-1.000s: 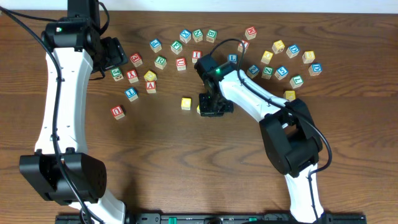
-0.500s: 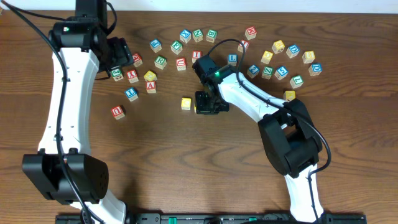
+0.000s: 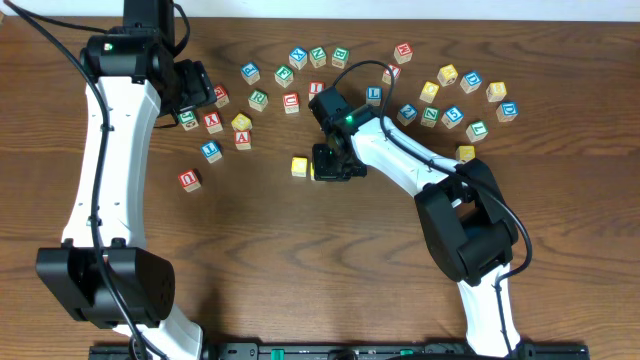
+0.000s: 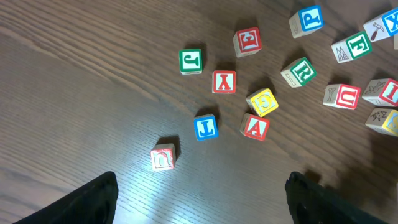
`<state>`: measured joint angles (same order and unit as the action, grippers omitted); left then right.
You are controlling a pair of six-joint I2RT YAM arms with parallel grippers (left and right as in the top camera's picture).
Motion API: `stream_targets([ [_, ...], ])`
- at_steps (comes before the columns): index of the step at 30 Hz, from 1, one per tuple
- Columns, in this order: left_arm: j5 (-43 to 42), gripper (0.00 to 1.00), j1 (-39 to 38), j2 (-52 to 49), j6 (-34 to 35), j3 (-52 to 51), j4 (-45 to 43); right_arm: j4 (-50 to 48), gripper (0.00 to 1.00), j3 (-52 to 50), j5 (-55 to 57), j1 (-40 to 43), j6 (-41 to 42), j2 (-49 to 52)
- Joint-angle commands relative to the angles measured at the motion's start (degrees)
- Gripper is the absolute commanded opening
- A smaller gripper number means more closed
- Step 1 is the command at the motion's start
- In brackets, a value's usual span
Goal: Spell out CORL
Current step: 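Lower the O block beside the C block and adjust it, then open right gripper and retract right arm upward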
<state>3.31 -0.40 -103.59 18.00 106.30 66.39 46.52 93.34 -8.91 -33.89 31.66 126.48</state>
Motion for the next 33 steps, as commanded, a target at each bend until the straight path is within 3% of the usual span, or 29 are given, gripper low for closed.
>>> stream_targets([
  [1, 0.3, 0.85, -0.5, 0.6, 0.3, -0.4, 0.2, -0.7, 0.02, -0.6, 1.0, -0.4, 0.9, 0.0],
  [12, 0.3, 0.85, -0.7, 0.6, 0.3, -0.4, 0.2, 1.2, 0.04, 0.5, 2.0, 2.1, -3.1, -3.0],
  [20, 0.3, 0.85, -0.7, 0.6, 0.3, -0.4, 0.2, 3.0, 0.25, 0.9, 6.3, 7.5, -8.2, -13.6],
  [23, 0.3, 0.85, -0.7, 0.6, 0.3, -0.5, 0.2, 3.1, 0.38, 0.9, 7.1, 10.3, -8.6, -17.2],
  [33, 0.3, 0.85, -0.7, 0.6, 0.3, -0.5, -0.5, 13.2, 0.43, 9.6, 7.1, 21.4, -12.1, -19.3],
])
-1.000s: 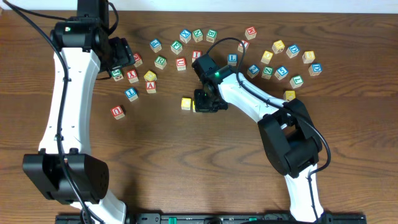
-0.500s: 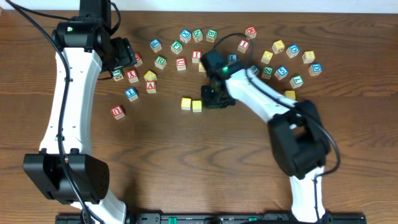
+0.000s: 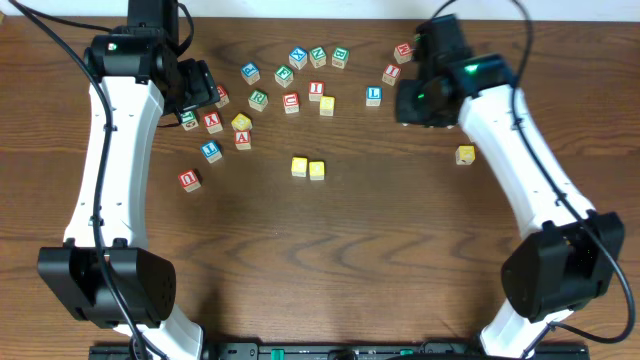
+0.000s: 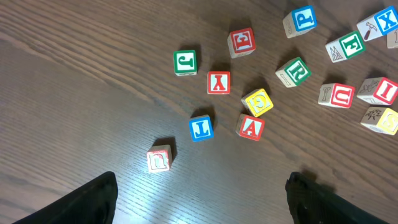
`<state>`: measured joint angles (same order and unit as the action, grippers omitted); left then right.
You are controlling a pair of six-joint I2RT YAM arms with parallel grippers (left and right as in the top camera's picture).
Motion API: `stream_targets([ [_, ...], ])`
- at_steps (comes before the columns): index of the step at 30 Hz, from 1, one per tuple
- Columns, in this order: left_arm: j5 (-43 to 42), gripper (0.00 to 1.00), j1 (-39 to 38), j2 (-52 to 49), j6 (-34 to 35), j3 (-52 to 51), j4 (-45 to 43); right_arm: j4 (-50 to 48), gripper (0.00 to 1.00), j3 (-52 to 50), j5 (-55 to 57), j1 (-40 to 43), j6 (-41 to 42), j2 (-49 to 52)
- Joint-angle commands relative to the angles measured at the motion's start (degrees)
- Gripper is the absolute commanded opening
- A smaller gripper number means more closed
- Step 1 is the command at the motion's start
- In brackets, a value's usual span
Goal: Spell out CORL
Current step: 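Open right gripper and retract right arm upward, then move left gripper over the green R block in the arc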
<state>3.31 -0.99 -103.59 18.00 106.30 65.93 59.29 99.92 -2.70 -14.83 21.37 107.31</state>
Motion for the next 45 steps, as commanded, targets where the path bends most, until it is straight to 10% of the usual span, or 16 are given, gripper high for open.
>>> stream_targets([
  [1, 0.3, 0.85, -0.1, 0.6, 0.3, -0.5, -0.1, 0.2, 0.43, 3.2, 0.9, 2.9, -1.7, -0.2],
  [45, -0.1, 0.85, -8.9, 0.5, 3.3, -3.8, -7.2, -3.1, 0.58, 3.1, 5.4, 3.2, 0.9, 3.3],
])
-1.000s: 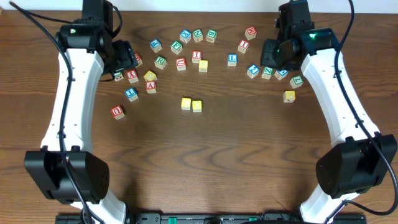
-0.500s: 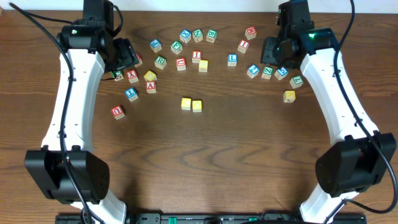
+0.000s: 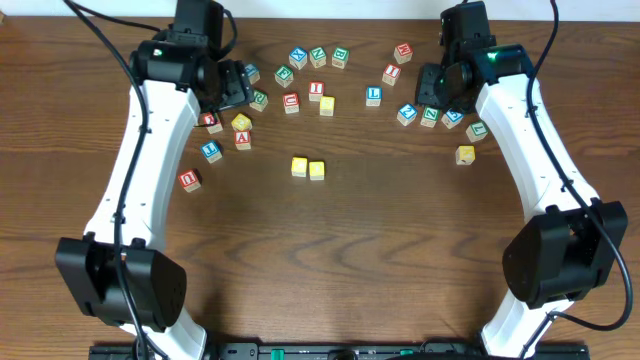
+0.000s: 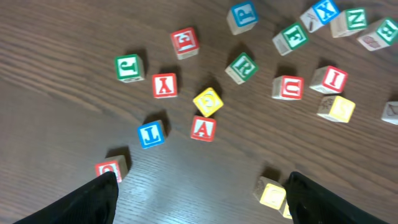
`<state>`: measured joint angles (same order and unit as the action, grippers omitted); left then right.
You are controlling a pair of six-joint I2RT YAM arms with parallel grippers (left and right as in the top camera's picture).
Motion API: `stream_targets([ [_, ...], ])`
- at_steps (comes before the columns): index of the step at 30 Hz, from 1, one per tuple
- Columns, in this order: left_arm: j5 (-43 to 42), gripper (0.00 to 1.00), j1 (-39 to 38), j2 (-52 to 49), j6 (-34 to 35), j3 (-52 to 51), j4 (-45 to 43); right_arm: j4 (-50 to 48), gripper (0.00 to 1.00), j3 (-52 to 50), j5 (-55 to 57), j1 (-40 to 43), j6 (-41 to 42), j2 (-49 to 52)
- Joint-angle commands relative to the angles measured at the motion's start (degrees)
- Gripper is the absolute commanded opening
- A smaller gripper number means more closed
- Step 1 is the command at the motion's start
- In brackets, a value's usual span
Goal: Spell out CORL
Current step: 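Move left gripper over the green R block in the arc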
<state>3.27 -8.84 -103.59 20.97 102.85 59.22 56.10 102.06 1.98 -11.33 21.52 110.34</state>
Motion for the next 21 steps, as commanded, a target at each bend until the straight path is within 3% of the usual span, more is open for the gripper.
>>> stream_targets([
  [1, -0.1, 0.85, -1.5, 0.5, 0.3, -0.3, -0.7, 0.3, 0.58, 1.0, 0.7, -0.3, 0.7, 0.3],
  [10, -0.1, 0.81, -5.6, -2.5, -0.4, -0.3, -5.2, 1.4, 0.62, 1.0, 0.7, -0.3, 0.1, 0.3],
  [21, -0.1, 0.82, -3.5, -12.2, -11.3, -0.3, -15.9, 3.6, 0.63, 1.0, 0.7, -0.4, 0.1, 0.3],
])
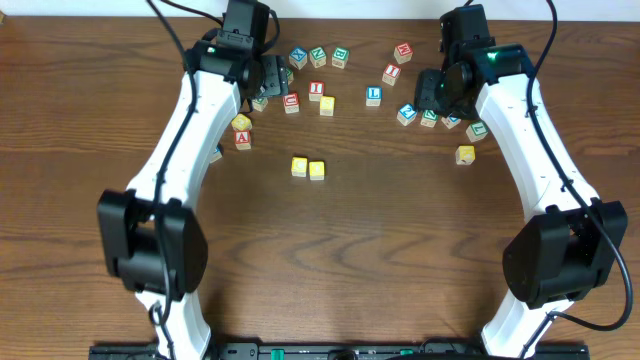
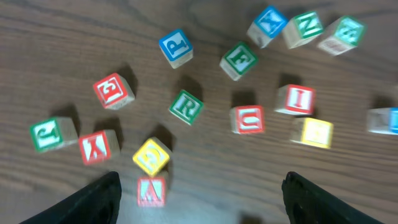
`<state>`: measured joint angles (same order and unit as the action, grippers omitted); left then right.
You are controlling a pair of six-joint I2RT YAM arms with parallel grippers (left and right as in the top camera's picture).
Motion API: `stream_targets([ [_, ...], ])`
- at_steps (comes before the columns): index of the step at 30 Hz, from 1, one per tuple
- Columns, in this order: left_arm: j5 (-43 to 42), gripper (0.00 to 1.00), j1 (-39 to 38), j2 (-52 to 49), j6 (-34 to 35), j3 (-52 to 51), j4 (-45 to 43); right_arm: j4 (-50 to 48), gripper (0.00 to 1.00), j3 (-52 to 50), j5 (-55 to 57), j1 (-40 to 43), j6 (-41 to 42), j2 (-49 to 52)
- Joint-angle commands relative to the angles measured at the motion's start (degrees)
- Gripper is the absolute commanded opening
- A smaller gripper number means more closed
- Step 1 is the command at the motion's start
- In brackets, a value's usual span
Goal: Spell out CORL
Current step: 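Move left gripper over the green R block in the arc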
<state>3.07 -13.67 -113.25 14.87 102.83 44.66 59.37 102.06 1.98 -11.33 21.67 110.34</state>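
Two yellow blocks [image 1: 308,169] lie side by side in the middle of the table. My left gripper [image 1: 268,78] hangs open over the back-left scatter of letter blocks. In the left wrist view the left gripper [image 2: 200,182] is empty, and ahead of it lie a green R block [image 2: 186,106], a red U block [image 2: 249,119] and a yellow block [image 2: 152,155]. A blue L block [image 1: 373,95] sits at the back centre. My right gripper [image 1: 440,90] hovers over the back-right blocks, its jaws hidden from above.
More letter blocks lie scattered along the back: a blue P [image 2: 175,48], a green E [image 2: 239,60], a red I [image 2: 295,99] and a red A [image 2: 150,190]. A lone yellow block [image 1: 465,154] sits at the right.
My left gripper has moved right along the back row, so the green R and red U now lie ahead of it. The right arm has hardly moved.
My right gripper was at the table's middle beside a yellow block. Then two yellow blocks lay there side by side and the right gripper was back over the right-hand blocks. My left gripper, open throughout, shifted from the far-left blocks towards the back centre.
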Motion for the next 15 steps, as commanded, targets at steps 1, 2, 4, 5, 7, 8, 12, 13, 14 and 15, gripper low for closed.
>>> stream_targets([
  [1, 0.1, 0.82, 1.4, -3.3, -6.3, -0.3, -1.9, 0.3, 0.63, 1.0, 0.7, -0.4, -0.1, 0.3],
  [2, 0.1, 0.82, 1.5, -4.5, -8.4, -0.3, -2.8, 0.3, 0.63, 1.0, 0.7, -0.4, -0.1, 0.3],
  [4, 0.1, 0.82, 1.5, -6.3, -11.3, -0.3, -3.8, 0.3, 0.64, 1.0, 0.7, -0.4, -0.1, 0.3],
  [5, 0.1, 0.82, 1.5, -7.2, -12.4, -0.3, -4.2, 0.3, 0.64, 1.0, 0.7, -0.4, -0.1, 0.3],
  [7, 0.1, 0.82, 1.5, -8.9, -12.8, -0.3, -5.1, 0.5, 0.64, 0.9, 0.7, -0.4, -0.1, 0.3],
  [8, 0.1, 0.82, 1.5, -9.7, -12.9, -0.3, -5.7, 0.6, 0.64, 0.9, 0.7, -0.4, -0.1, 0.3],
  [12, 0.1, 0.82, 1.5, -12.1, -13.4, -0.3, -8.4, 1.3, 0.65, 0.9, 0.7, -0.4, -0.1, 0.3],
  [13, 0.1, 0.82, 1.5, -12.4, -13.4, -0.3, -8.7, 1.4, 0.65, 0.9, 0.7, -0.4, -0.1, 0.3],
  [14, 0.1, 0.82, 1.5, -12.6, -13.4, -0.3, -9.0, 1.4, 0.66, 0.9, 0.7, -0.4, -0.1, 0.3],
  [15, 0.1, 0.82, 1.5, -12.8, -13.4, -0.3, -9.2, 1.4, 0.66, 0.8, 0.7, -0.4, -0.1, 0.3],
])
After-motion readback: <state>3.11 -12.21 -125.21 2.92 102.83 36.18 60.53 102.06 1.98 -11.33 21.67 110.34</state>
